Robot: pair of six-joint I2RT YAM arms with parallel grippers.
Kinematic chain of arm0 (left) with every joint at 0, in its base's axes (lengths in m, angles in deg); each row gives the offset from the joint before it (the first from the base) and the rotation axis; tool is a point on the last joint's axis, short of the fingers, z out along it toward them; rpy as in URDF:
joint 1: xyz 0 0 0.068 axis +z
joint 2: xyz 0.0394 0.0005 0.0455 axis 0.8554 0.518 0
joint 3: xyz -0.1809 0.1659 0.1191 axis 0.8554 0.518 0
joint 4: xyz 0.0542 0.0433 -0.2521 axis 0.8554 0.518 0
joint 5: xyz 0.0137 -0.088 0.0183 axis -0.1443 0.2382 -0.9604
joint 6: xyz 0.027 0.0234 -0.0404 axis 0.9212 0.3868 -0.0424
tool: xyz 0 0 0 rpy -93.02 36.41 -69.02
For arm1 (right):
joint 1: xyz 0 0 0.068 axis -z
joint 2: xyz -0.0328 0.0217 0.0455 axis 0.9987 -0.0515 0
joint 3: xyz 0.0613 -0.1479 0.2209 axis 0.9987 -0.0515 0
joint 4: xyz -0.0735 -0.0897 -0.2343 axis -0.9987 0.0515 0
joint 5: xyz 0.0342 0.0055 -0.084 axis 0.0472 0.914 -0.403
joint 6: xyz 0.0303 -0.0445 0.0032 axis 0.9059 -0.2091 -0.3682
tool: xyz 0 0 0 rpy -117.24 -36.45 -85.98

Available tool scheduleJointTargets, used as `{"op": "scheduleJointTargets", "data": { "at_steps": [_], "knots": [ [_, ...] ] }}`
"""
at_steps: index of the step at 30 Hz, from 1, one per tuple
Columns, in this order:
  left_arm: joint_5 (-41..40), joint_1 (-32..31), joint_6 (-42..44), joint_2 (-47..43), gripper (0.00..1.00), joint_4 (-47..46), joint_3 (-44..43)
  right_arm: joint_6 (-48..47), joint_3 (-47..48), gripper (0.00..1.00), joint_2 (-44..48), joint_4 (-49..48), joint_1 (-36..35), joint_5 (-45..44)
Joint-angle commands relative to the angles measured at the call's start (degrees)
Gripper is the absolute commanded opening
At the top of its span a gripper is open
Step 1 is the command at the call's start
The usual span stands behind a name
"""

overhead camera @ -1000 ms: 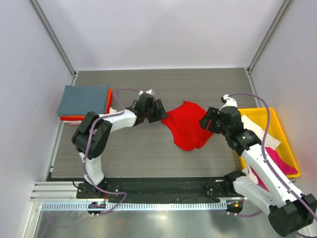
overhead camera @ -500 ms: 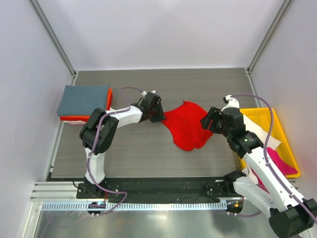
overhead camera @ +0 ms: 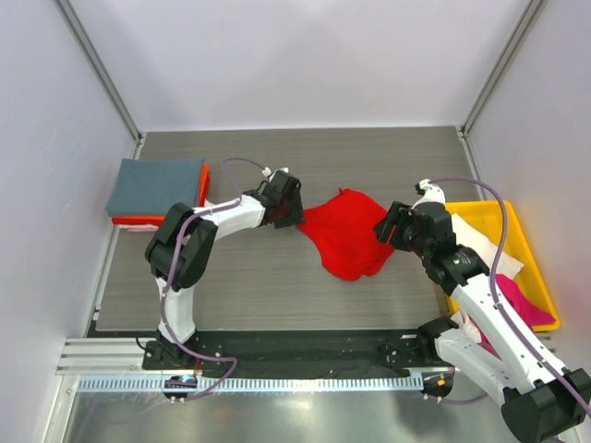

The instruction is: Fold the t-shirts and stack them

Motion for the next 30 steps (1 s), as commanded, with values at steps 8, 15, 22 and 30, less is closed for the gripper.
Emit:
{"op": "scheduleJointTargets", "data": {
  "at_steps": [8,15,22,30],
  "knots": [
    [-4.1,-0.4,3.8,-5.0,0.56,3.4,-1.0,-0.5,0.3,0.62,-0.2,-2.2,0.2,-0.9],
    [-0.7,-0.4,3.0,1.6,0.56,4.8,-6.1,-0.1,-0.2,0.62,0.3,-2.2,0.2,-0.8],
    [1.7,-1.8,1.6,5.5,0.56,4.6,-9.6,0.1,-1.5,0.62,1.3,-2.4,0.2,-1.5],
    [1.9,-2.7,-0.2,6.8,0.15,2.0,-8.4,0.6,-2.0,0.62,1.3,-2.3,0.1,-2.4]
  ]
}}
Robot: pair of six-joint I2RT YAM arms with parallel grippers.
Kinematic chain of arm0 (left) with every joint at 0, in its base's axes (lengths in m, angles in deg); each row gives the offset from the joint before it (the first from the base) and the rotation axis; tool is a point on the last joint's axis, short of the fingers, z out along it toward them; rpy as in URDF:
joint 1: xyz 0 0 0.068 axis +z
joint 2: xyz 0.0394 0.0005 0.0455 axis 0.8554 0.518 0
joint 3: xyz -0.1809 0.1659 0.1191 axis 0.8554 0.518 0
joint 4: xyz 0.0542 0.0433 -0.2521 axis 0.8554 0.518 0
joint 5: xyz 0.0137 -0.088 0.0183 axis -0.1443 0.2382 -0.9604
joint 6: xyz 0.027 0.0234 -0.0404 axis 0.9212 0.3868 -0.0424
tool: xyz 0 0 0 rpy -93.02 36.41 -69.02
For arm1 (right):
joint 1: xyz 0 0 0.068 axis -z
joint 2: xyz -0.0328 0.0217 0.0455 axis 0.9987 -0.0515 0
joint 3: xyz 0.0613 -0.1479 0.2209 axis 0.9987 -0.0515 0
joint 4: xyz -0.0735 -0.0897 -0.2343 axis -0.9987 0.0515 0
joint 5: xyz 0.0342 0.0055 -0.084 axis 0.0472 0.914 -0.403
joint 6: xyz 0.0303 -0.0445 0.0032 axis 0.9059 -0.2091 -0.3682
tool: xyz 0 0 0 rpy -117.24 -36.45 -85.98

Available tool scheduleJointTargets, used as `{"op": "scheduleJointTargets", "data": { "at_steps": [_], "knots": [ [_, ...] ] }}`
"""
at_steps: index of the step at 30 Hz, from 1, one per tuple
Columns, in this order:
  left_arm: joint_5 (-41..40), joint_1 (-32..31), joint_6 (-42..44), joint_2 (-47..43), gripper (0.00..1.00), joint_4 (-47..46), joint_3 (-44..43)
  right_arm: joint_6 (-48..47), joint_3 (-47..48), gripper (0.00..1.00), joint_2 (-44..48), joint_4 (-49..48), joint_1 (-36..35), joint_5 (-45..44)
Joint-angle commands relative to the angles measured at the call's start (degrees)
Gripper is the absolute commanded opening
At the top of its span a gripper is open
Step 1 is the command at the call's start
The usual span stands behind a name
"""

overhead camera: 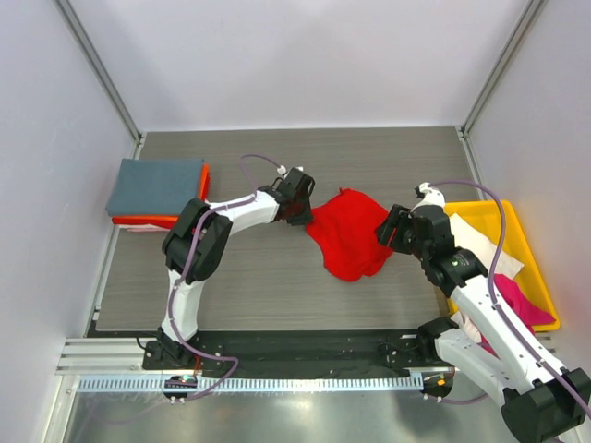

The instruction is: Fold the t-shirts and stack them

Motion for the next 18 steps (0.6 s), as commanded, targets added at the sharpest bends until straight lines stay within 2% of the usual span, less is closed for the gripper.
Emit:
{"op": "scheduleJointTargets", "data": {
  "at_steps": [1,2,11,15,18],
  "knots": [
    [0.0,-0.3,-0.3,-0.3,0.09,-1.2,0.3,0.3,-0.3,0.62,1.1,-2.0,0.2,-1.7],
    [-1.5,-0.3,0.8,-1.1,0.0,-1.1,0.1,0.3,-0.5,0.62,1.2,-2.1,0.2,-1.7],
    [-11.7,0.0,9.0,-14.5,0.0,14.2,-10.4,1.5,-2.0,0.62,5.3,-1.5,0.2,-4.3],
    [-11.8,0.0,10.3,-19.8,0.0,18.3,-13.2,2.4,-2.5,0.62,6.9,-0.1,0.2,-7.9],
    [-8.5,0.0,10.3,-20.8,0.0,21.1,-16.7,3.0,-3.0,0.61,8.7,0.1,0.2,-9.8]
  ]
}}
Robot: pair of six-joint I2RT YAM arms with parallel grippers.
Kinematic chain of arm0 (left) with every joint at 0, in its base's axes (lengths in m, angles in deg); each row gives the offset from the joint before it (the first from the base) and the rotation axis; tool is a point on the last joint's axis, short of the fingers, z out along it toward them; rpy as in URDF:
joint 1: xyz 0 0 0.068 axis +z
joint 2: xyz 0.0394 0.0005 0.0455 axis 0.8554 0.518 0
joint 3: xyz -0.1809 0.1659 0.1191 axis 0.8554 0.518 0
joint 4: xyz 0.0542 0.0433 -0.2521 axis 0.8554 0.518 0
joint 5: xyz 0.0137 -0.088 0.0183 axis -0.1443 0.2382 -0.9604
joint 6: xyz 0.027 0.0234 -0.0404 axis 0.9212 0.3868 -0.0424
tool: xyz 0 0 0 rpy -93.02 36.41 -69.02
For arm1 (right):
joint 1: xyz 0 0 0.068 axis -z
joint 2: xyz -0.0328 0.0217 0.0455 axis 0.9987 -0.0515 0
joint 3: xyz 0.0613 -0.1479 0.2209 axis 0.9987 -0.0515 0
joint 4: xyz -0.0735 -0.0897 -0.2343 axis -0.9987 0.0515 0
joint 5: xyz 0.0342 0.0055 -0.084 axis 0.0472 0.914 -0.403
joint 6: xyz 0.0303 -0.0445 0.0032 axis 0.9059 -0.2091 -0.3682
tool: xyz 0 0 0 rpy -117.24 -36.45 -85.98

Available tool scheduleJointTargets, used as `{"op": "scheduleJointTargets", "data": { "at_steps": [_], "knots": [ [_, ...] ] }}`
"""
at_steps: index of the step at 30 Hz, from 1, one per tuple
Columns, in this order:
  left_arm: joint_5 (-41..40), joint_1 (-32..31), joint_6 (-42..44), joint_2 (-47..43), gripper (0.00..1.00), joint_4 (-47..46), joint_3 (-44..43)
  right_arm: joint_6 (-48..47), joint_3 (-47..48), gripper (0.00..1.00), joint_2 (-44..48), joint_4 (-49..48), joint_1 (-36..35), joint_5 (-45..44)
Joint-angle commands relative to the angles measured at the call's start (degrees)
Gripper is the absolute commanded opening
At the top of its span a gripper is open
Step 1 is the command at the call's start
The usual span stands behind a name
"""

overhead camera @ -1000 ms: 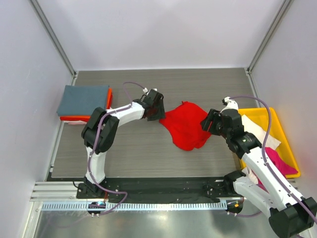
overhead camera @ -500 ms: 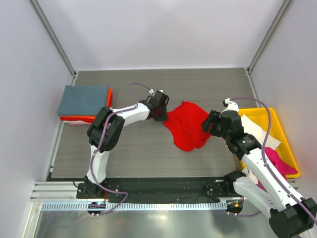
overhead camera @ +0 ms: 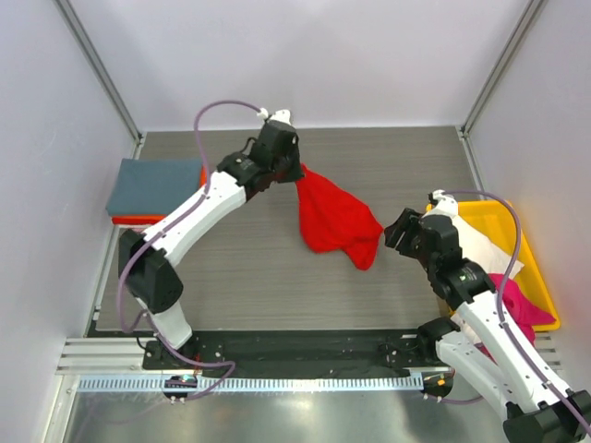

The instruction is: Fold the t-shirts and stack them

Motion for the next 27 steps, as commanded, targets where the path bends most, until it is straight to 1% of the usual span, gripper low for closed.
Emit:
{"op": "scheduleJointTargets", "data": {
  "at_steps": [1,5,6,7,8,10,11,12,13,16,17,18,19,21,22,23,24,25,26,27],
  "knots": [
    [3.5,0.1,1.7,-2.4,0.0,5.3,-4.2,1.6,-0.4,0.62,2.4,0.0,0.2,-4.5],
    [9.9,-2.1,-1.5,-0.1,0.0,4.3,-9.5,3.4,-0.8,0.62,4.3,0.4,0.2,-7.8],
    [10.2,-4.0,-1.8,2.0,0.0,3.8,-10.7,3.9,-0.8,0.62,4.6,0.9,0.3,-10.0],
    [12.5,-5.0,-2.6,3.2,0.0,2.9,-13.3,5.3,-0.6,0.62,5.3,2.0,0.2,-11.4],
    [13.2,-5.8,-3.0,4.9,0.0,2.8,-15.0,5.9,-0.6,0.62,5.9,2.5,0.2,-12.9],
    [15.9,-7.5,-4.0,10.4,0.0,2.8,-19.3,6.8,-0.3,0.62,7.3,3.2,0.2,-15.5],
    [19.0,-8.1,-4.5,12.4,0.0,2.8,-24.7,7.2,-0.3,0.62,7.9,3.7,0.2,-16.0],
    [20.5,-8.1,-6.2,16.5,0.0,2.9,-27.9,7.4,-0.2,0.62,8.5,4.2,0.2,-16.7],
    [21.8,-8.0,-6.8,18.3,0.0,3.2,-36.0,7.9,0.1,0.62,9.5,4.5,0.2,-17.8],
    [25.2,-8.0,-8.3,23.5,0.0,5.8,-51.0,8.3,0.9,0.61,11.2,5.6,0.2,-19.8],
    [25.9,-7.5,-8.7,23.4,0.0,4.5,-57.2,8.3,1.1,0.6,12.3,6.0,0.1,-20.2],
    [26.9,-7.2,-9.7,22.2,0.0,3.3,-58.2,8.3,1.2,0.6,12.8,6.1,0.2,-20.5],
    [26.7,-6.7,-10.2,17.3,0.0,2.0,-57.5,8.1,1.6,0.59,13.2,6.3,0.2,-21.0],
    [27.7,-3.4,-11.5,10.6,0.0,-3.3,-48.9,7.9,1.8,0.58,13.7,6.3,0.2,-21.1],
    [29.8,-1.7,-14.1,6.2,0.0,-5.6,-44.4,7.9,1.7,0.58,13.8,6.5,0.2,-21.1],
    [31.8,2.7,-16.0,-1.0,0.0,-10.2,-34.8,8.1,1.5,0.58,13.7,6.3,0.2,-20.7],
    [33.2,5.4,-17.7,-4.9,0.0,-12.0,-30.2,8.1,1.2,0.58,13.2,6.4,0.2,-20.7],
    [36.2,8.0,-20.3,-10.5,0.0,-14.1,-22.2,8.6,0.5,0.57,12.7,6.3,0.3,-20.5],
    [37.8,13.2,-21.0,-13.3,0.0,-14.7,-18.5,9.3,0.3,0.57,11.9,6.2,0.2,-20.1],
    [39.4,15.6,-21.3,-15.3,0.0,-14.7,-15.3,9.5,0.0,0.57,11.4,6.0,0.2,-19.6]
  ]
}}
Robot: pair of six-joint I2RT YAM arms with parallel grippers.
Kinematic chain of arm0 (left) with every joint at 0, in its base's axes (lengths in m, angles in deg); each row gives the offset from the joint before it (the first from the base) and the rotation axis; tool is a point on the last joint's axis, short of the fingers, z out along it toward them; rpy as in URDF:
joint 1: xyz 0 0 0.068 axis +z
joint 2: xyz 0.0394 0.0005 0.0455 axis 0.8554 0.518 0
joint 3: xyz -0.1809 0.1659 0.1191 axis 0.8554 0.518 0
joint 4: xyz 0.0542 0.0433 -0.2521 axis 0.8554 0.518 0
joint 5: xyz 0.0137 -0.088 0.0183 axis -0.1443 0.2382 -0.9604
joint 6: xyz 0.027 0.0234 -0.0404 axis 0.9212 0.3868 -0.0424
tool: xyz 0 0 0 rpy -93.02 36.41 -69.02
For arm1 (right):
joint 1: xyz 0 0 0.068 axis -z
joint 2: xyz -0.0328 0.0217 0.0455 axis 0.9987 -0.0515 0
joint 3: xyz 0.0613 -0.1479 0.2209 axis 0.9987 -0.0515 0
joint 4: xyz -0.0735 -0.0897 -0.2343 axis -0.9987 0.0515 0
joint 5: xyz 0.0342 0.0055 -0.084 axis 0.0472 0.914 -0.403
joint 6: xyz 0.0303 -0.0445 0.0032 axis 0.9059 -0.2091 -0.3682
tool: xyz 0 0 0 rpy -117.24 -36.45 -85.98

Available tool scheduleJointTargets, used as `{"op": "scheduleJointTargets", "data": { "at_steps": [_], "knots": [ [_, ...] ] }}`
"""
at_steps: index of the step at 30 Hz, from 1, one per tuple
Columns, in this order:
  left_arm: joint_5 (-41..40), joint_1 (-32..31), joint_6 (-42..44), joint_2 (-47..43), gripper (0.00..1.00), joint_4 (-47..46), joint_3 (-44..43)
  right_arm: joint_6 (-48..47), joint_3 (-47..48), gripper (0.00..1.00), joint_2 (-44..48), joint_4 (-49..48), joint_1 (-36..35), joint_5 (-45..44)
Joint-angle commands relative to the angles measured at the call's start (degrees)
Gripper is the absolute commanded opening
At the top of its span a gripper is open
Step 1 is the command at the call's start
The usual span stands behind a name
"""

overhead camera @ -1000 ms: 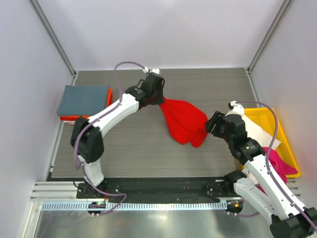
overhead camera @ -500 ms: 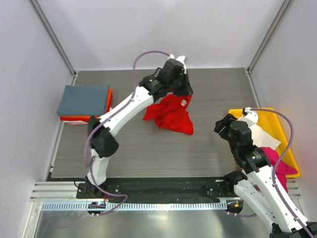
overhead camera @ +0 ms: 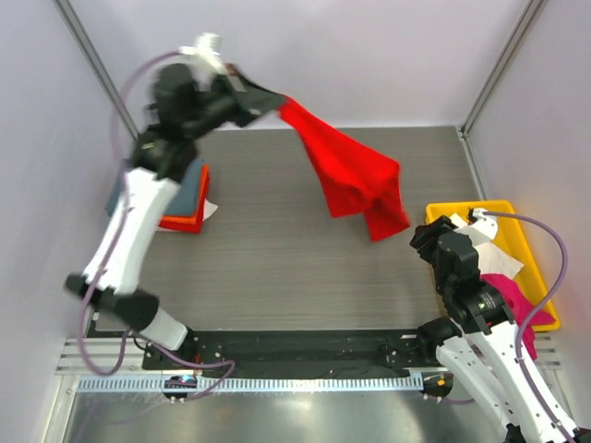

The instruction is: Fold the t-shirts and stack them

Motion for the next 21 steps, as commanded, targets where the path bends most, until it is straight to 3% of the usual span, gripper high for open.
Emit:
{"op": "scheduleJointTargets", "data": {
  "at_steps": [1,5,9,12,15,21],
  "knots": [
    [11.0,10.4,-4.9,-11.6,0.0,-9.3,12.6,2.0,0.0,0.57,-1.8,-0.9,0.2,-0.5],
    [16.0,19.2,-0.9,-21.7,0.0,-8.1,30.6,2.5,-1.1,0.57,-2.5,-3.3,0.2,1.7],
    [17.9,22.7,3.7,-25.8,0.0,-6.1,50.0,1.1,-2.7,0.57,-3.5,-7.6,0.2,8.1],
    [20.2,24.4,7.9,-27.0,0.0,-5.6,58.7,-0.1,-2.8,0.57,-7.0,-10.5,0.2,13.5],
    [17.8,25.6,13.2,-29.2,0.0,-1.7,63.3,-1.7,-1.8,0.59,-12.8,-12.8,0.2,16.3],
    [11.0,26.4,18.8,-33.7,0.0,5.8,64.5,-5.0,4.8,0.6,-27.8,-13.9,0.2,15.7]
  ]
}}
